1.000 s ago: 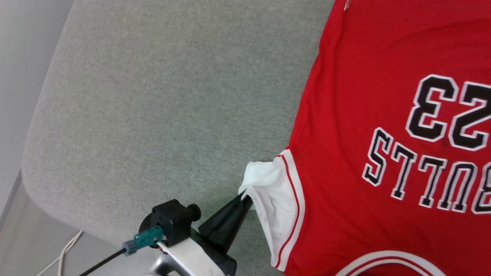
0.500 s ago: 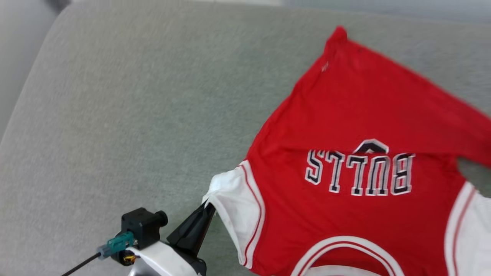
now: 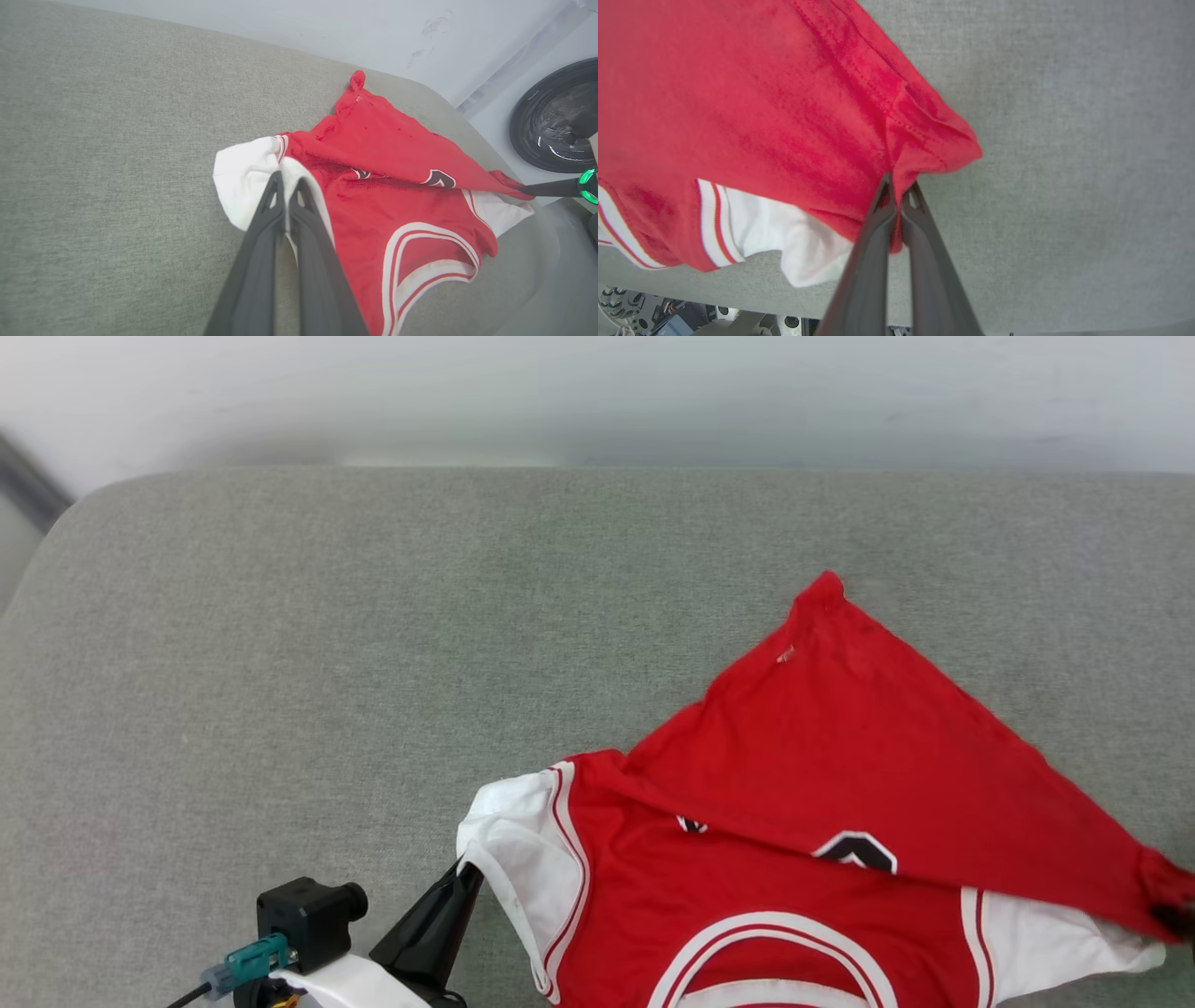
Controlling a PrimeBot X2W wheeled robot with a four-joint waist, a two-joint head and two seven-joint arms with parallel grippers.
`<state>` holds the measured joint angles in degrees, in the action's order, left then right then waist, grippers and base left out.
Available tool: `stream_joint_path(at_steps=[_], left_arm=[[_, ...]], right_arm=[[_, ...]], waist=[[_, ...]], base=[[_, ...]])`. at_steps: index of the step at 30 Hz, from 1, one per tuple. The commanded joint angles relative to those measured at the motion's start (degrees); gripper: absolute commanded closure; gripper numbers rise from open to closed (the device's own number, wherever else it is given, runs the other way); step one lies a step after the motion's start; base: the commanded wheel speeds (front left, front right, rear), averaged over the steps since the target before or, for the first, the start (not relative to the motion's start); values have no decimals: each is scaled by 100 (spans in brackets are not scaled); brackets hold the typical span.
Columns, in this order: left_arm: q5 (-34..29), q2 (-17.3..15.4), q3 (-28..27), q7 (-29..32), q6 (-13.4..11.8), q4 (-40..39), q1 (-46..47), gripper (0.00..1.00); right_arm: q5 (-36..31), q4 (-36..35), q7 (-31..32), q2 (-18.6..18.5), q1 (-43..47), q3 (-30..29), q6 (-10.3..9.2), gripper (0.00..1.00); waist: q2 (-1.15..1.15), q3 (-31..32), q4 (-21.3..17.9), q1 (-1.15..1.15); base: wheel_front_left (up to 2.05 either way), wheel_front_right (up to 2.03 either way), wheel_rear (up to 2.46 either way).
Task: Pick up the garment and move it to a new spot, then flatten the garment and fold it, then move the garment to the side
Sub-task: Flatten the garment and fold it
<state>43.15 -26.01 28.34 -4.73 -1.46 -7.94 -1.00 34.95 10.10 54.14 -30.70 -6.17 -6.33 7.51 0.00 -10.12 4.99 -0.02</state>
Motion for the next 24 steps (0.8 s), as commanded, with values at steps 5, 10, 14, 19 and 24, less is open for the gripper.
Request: stream_joint_path(at_steps=[5, 10, 14, 19, 24], left_arm=[[31, -60, -44, 20, -37, -61, -67, 100], [56, -70, -39, 27, -51, -72, -81, 100], [63, -89, -25, 30, -48, -97, -84, 100], [9, -71, 10, 38, -40, -179, 30, 100], [-73, -59, 80, 78, -10, -278, 180, 100]], right_arm=[[-98, -219, -111, 322, 810, -368, -4, 100], [-264, -336, -132, 465, 1204, -425, -4, 100], [-223, -513, -250, 518, 1090, -349, -4, 0], [-290, -1056, -216, 279, 743, -318, -3, 0], [-38, -1863, 244, 204, 56, -158, -3, 0]], waist=[[0, 112, -110, 2], [0, 145, -147, 2], [0, 146, -153, 2], [0, 21, -53, 2], [0, -236, 128, 2]], base=[[0, 0, 0], [0, 0, 0], [0, 0, 0], [0, 0, 0], [0, 0, 0]])
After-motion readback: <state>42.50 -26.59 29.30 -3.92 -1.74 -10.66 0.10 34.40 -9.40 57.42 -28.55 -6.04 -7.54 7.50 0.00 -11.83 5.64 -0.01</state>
